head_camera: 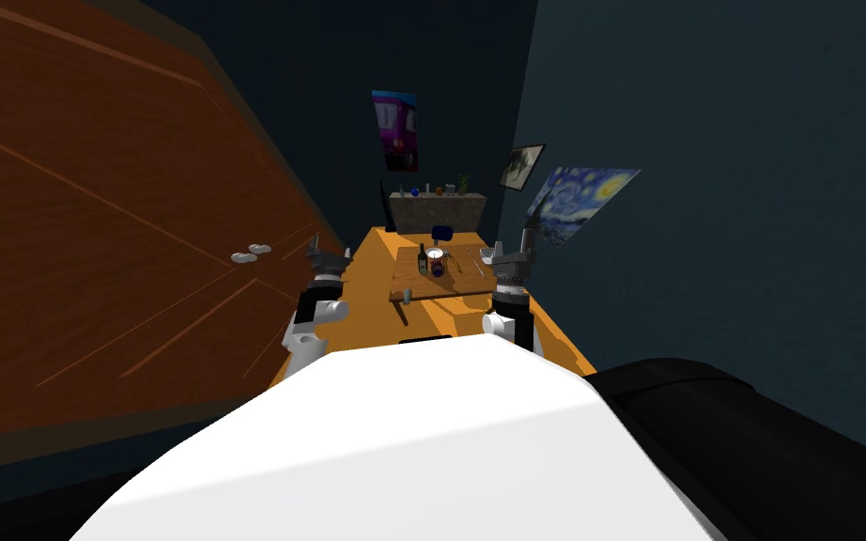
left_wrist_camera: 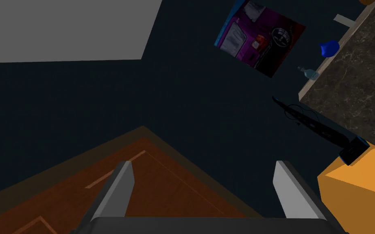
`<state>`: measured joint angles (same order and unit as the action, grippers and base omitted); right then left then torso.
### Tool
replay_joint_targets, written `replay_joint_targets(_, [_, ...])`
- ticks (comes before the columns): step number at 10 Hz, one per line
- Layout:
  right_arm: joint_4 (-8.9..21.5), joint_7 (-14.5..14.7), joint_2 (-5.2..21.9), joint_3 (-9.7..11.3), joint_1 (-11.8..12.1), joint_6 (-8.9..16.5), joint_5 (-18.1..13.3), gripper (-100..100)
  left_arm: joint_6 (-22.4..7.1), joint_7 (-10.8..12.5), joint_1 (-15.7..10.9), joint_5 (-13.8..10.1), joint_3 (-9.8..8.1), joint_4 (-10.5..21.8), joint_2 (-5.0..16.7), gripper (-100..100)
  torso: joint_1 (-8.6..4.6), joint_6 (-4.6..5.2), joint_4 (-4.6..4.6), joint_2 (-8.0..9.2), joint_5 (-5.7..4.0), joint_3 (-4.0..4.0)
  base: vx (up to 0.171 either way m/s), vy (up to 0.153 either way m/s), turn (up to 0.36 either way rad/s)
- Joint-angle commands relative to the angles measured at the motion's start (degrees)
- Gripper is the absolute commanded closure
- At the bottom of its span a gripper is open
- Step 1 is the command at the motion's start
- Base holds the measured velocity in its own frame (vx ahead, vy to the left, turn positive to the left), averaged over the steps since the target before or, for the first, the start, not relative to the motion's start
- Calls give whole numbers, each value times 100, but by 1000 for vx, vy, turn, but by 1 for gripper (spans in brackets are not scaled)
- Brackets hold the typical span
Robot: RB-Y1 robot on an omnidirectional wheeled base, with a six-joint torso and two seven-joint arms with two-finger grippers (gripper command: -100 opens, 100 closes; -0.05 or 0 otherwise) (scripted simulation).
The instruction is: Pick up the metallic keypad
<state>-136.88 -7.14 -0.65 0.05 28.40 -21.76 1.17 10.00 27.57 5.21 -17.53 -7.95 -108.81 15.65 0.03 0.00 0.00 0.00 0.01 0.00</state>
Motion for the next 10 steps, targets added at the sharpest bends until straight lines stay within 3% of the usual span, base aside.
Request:
replay_joint_targets(1, [0,0,0,0,0,0,0,0,-280,144,-80,-50,-14,118,1,-100,0,0,0,0,0,0,-10,2,-29])
replay_joint_targets(2, [0,0,0,0,0,0,0,0,-449,400,-292,-176,-62,396,83,-100,-1,-2,0,1,0,0,-11,-5,-70])
replay_joint_targets(3, [0,0,0,0,0,0,0,0,-599,412,-292,-176,-62,416,83,-100,-4,0,0,1,-1,0,-7,-5,-34])
replay_joint_targets(4, [0,0,0,0,0,0,0,0,-764,636,-503,-295,-109,657,160,-100,-5,-2,0,0,-1,0,-6,-13,-61])
replay_joint_targets(5, [0,0,0,0,0,0,0,0,-929,685,-503,-295,-109,721,160,-100,-7,0,0,-1,-2,-1,-3,-12,-42])
replay_joint_targets(6, [0,0,0,0,0,0,0,0,-1143,899,-710,-408,-153,929,231,-100,-7,-2,-1,-2,-1,-1,-3,-18,-69])
replay_joint_targets(7, [0,0,0,0,0,0,0,0,-1268,960,-710,-408,-153,1033,231,-100,-10,-1,-1,-2,-2,-1,-3,-16,-35])
replay_joint_targets(10, [0,0,0,0,1,0,0,0,-1778,1441,-1109,-606,-231,1559,361,-100,-11,-3,-1,-2,-2,-1,0,-26,-63])
